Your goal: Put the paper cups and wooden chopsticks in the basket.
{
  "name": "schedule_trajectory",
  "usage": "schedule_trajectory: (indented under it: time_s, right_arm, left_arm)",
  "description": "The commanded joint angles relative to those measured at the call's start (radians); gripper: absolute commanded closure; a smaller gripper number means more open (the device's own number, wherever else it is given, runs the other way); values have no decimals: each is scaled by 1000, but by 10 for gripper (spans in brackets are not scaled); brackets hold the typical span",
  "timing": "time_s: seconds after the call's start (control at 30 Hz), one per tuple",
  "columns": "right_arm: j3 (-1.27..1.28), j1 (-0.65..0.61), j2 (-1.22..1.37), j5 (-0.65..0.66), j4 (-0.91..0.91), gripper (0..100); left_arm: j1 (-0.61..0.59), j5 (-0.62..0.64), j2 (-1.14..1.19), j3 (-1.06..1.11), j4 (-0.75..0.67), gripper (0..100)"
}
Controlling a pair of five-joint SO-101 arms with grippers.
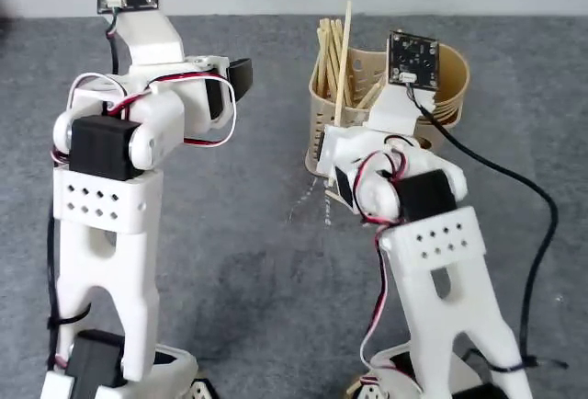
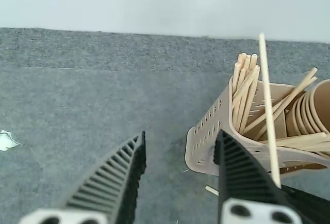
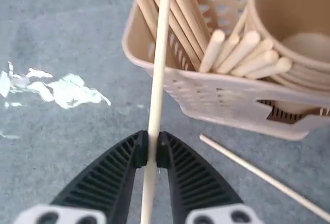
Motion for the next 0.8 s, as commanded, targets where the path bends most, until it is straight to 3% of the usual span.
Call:
schedule_trajectory:
  time_s: [0.0,0.17,0.27,0.5,0.77]
  right_arm:
    - [-38,10,-108,46,-4,991]
    - [-34,10,-219,132,-15,991]
    - [11,53,-257,196,-114,991]
    - [308,166,-291,308,-654,991]
    - [628,151,-283,381,-1290,991]
  left_arm:
    - [-3,-9,-38,1,-20,791]
    - [-3,-8,-38,1,-18,791]
    - [-5,-8,-38,7,-18,791]
    - [-3,-6,-38,48,-26,791]
    - [-5,-5,-38,50,-25,791]
